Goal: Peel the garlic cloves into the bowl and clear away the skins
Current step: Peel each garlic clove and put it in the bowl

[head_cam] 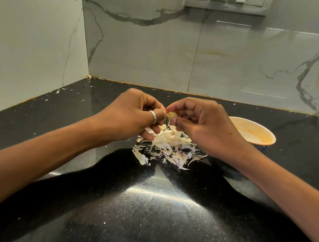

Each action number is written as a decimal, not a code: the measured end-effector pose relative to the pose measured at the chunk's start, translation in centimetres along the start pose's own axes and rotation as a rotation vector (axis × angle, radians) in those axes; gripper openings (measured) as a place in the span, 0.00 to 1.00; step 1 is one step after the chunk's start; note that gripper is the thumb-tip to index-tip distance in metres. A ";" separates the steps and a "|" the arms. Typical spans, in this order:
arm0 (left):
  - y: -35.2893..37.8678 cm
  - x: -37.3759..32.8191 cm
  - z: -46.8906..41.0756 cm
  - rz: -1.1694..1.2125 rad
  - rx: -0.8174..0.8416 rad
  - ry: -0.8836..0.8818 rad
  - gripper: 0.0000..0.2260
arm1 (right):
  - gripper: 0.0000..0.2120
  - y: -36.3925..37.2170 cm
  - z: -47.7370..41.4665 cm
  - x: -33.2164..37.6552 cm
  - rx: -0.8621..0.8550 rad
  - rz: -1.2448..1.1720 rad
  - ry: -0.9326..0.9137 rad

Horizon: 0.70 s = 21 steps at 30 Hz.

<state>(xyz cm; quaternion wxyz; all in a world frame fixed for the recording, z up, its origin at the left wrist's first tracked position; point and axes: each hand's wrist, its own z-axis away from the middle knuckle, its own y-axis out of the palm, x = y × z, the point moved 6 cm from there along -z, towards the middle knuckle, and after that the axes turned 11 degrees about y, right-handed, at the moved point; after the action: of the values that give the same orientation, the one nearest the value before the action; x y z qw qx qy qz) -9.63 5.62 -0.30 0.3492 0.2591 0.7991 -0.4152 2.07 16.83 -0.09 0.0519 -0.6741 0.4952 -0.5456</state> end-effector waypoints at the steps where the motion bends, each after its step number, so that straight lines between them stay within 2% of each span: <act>1: 0.1 0.0 0.0 0.001 -0.003 -0.003 0.05 | 0.09 0.2 0.0 -0.1 0.004 0.011 0.012; 7: 0.0 0.1 0.0 0.023 -0.043 -0.012 0.05 | 0.13 -0.1 0.0 -0.2 -0.053 0.061 0.036; 10: 0.0 0.0 0.0 0.037 -0.049 -0.002 0.04 | 0.11 -0.3 -0.2 -0.6 -0.065 0.037 0.103; 15: 0.0 -0.1 0.0 0.033 -0.044 0.023 0.04 | 0.09 0.0 -0.1 -1.0 0.037 -0.256 0.249; 21: 0.1 -0.4 -0.1 0.024 -0.028 0.053 0.04 | 0.12 0.6 0.3 -1.2 0.125 -0.670 0.396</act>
<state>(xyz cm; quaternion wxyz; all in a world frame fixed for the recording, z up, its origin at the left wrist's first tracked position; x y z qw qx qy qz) -9.35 5.67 -0.04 0.3362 0.2746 0.8107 -0.3929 2.05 17.28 -1.35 -0.1847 -0.6756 0.2141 -0.6809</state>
